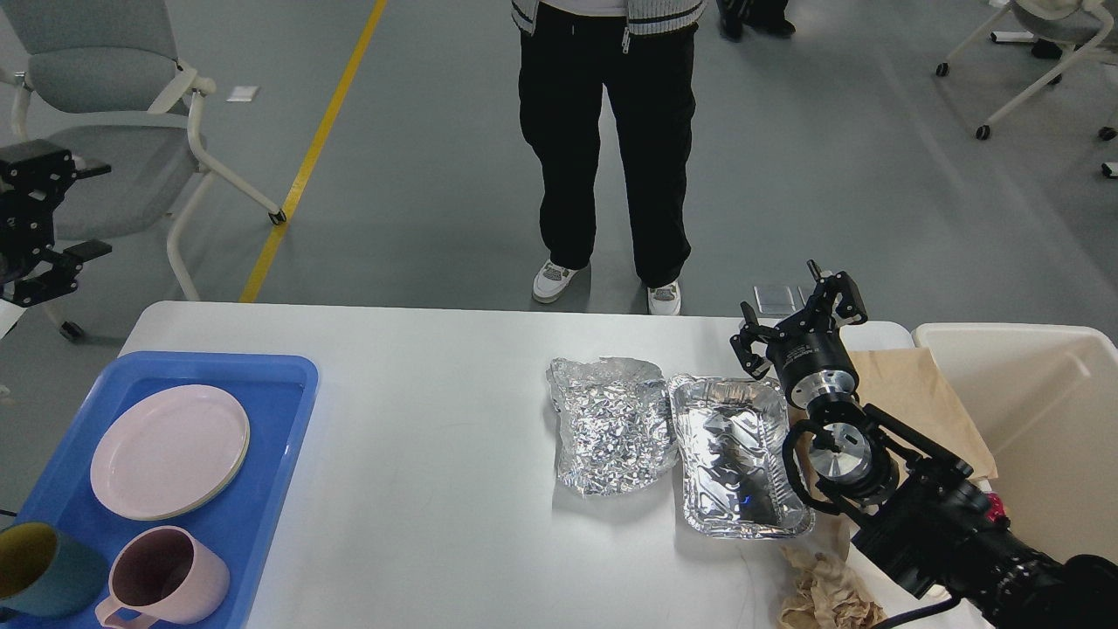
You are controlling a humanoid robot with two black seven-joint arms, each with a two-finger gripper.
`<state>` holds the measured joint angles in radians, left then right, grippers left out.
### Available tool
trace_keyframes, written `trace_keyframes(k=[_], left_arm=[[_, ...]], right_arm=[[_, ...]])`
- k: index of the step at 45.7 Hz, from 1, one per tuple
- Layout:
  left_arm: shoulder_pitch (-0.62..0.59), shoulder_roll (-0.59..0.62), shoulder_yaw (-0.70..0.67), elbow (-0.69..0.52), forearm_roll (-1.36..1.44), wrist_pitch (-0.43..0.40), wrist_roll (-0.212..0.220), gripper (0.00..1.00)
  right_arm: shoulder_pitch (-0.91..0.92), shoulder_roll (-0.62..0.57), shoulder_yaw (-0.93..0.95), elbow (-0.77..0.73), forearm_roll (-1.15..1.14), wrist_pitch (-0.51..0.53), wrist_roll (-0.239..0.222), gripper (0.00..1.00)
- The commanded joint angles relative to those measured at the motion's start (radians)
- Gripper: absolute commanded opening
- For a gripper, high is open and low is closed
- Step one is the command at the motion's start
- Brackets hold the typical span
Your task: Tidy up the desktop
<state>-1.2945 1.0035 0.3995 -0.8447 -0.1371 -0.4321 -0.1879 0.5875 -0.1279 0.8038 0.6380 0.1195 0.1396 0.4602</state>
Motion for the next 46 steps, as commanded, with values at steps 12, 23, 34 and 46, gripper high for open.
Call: trace_keyframes(k=[12,23,34,46], left_arm=[[0.285,-0.282,-0.735,0.013,-0.059,0.347,0.011,0.96],[0.287,-0.502,-0.961,0.024,-0.050,0.624,-0.001,0.96],[0.264,-0.545,-0.953,0.154,-0.047,0.532,0.013,0.96],[0.236,-0.602,-0.938,0.271,-0.047,0.539,0.013,0.96]], right_arm=[[0.000,0.001,0.000,0.000,0.000,0.000,0.000,1.00],[0.000,0.001,0.000,0.000,0.000,0.000,0.000,1.00],[0.000,0.001,0.000,0.000,0.000,0.000,0.000,1.00],[0.000,0.001,0.000,0.000,0.000,0.000,0.000,1.00]])
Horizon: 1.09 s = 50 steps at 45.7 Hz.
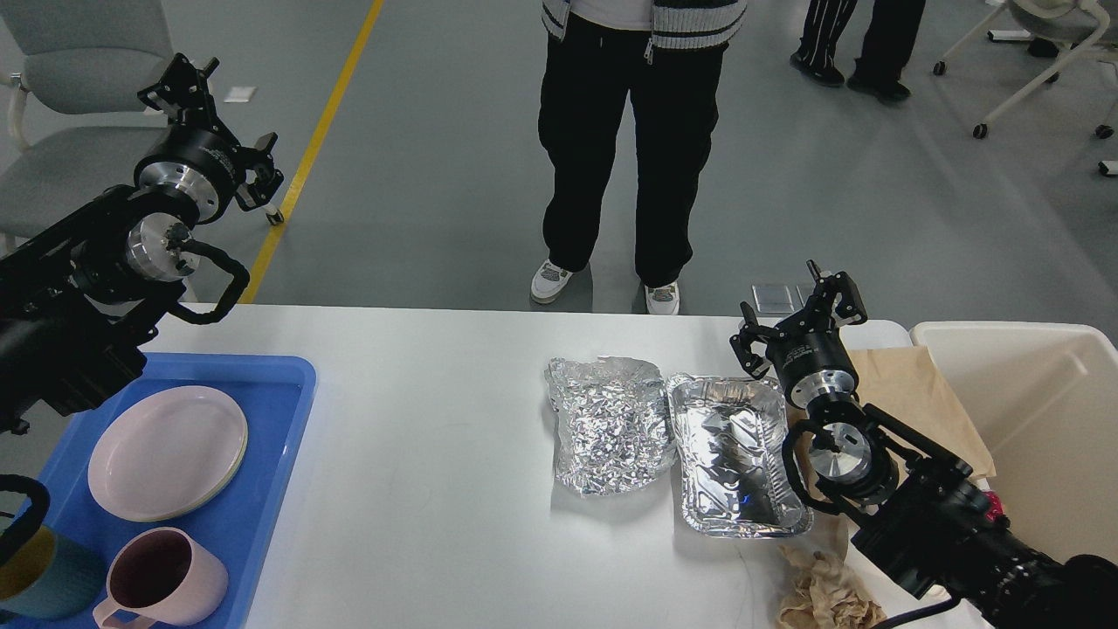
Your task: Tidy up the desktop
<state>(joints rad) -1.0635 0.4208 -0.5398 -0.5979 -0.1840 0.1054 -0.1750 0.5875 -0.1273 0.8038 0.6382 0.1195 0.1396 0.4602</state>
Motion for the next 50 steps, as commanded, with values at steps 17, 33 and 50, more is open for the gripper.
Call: trace_keyframes(k=[17,33,50], left_arm=[[0.007,-0.125,-0.002,0.112,0.000,0.002,0.000,0.96],[0.092,-0.172,-0.005,0.165,0.000,0.002,0.000,0.96],[0.175,-0.270,-0.069,0.248,0.017,-0.015,-0.038,0.96]], right_arm=[[0.000,0.000,0.000,0.003,0.000,0.000,0.000,1.00],[0.000,0.000,0.000,-0.002,0.000,0.000,0.000,1.00],[0.000,0.000,0.000,-0.003,-0.001,0.000,0.000,1.00]])
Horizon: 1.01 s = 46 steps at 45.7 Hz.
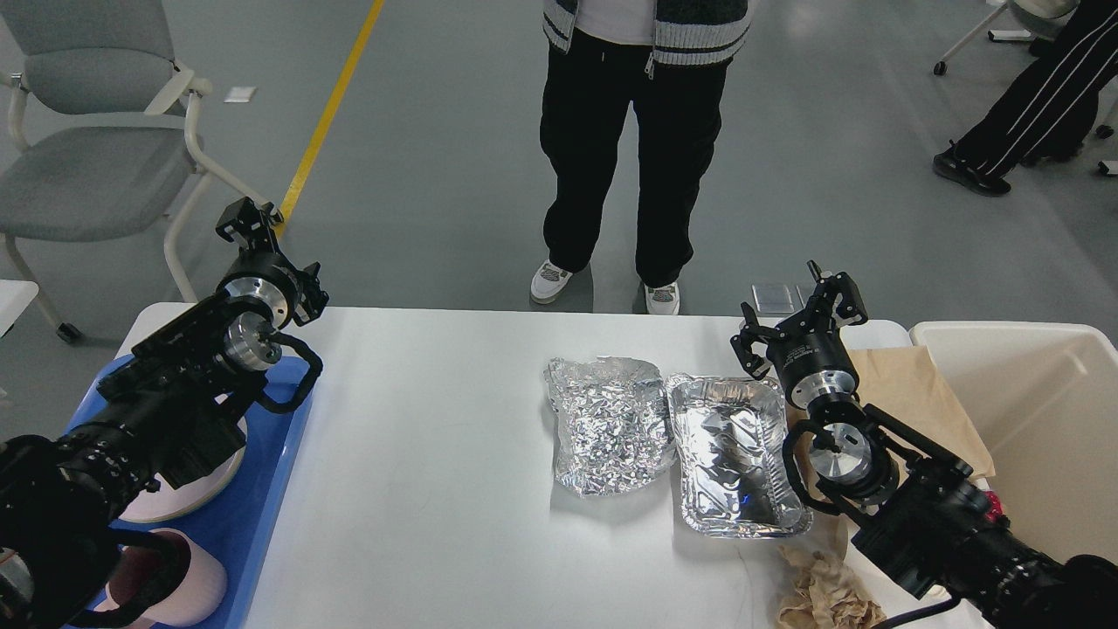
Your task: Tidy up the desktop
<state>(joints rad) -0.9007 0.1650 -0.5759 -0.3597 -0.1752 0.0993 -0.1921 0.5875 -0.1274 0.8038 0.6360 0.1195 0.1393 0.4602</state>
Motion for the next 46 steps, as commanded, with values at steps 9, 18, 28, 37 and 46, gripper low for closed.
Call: trace_keyframes(k=[9,18,28,37,46], left_arm=[[0.063,-0.018,-0.094,0.010,0.028,-0.102,-0.190,0.96],[0.151,-0.010,-0.107,0.008,0.020,-0.307,-0.542,0.96],[0.164,0.001,-0.107,0.008,0.020,-0.357,-0.570,0.96],[0.164,0.001,-0.105,0.008,0.023,-0.359,-0.570,0.96],[0.164,0.001,-0.105,0.008,0.023,-0.359,-0.570,0.96]], right_arm=[[0.000,-0.001,0.000,-0.001,-0.001,0.000,0.000,1.00],[0.000,0.000,0.000,0.001,0.000,0.000,0.000,1.00],[0.000,0.000,0.000,-0.001,0.000,0.000,0.000,1.00],[0.000,0.000,0.000,-0.001,0.000,0.000,0.000,1.00],[0.000,0.000,0.000,-0.001,0.000,0.000,0.000,1.00]])
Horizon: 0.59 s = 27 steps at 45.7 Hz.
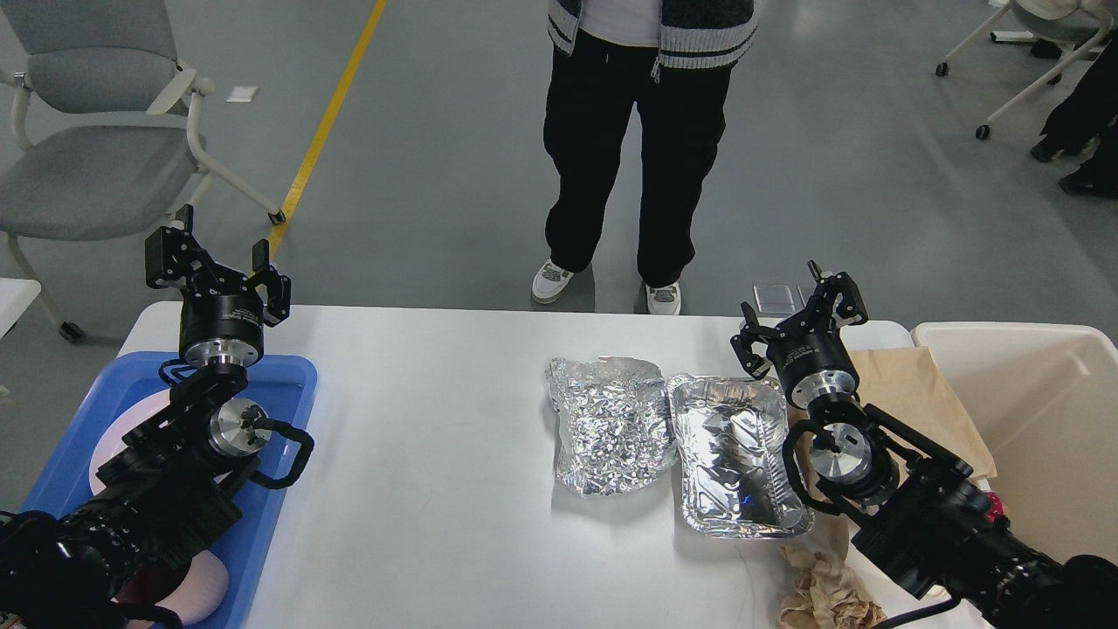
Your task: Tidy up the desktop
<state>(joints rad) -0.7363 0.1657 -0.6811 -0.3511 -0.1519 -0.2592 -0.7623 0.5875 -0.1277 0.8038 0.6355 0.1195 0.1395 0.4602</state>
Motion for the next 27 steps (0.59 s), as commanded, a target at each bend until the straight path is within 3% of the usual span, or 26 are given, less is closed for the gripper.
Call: trace_keyframes(k=[1,27], left_arm=[[0.000,0.000,0.000,0.000,0.000,0.000,0.000,0.96],[0.000,0.000,0.000,0.000,0.000,0.000,0.000,0.96]], right_arm=[[0.000,0.000,0.000,0.000,0.000,0.000,0.000,1.00],[0.000,0.000,0.000,0.000,0.000,0.000,0.000,1.00]])
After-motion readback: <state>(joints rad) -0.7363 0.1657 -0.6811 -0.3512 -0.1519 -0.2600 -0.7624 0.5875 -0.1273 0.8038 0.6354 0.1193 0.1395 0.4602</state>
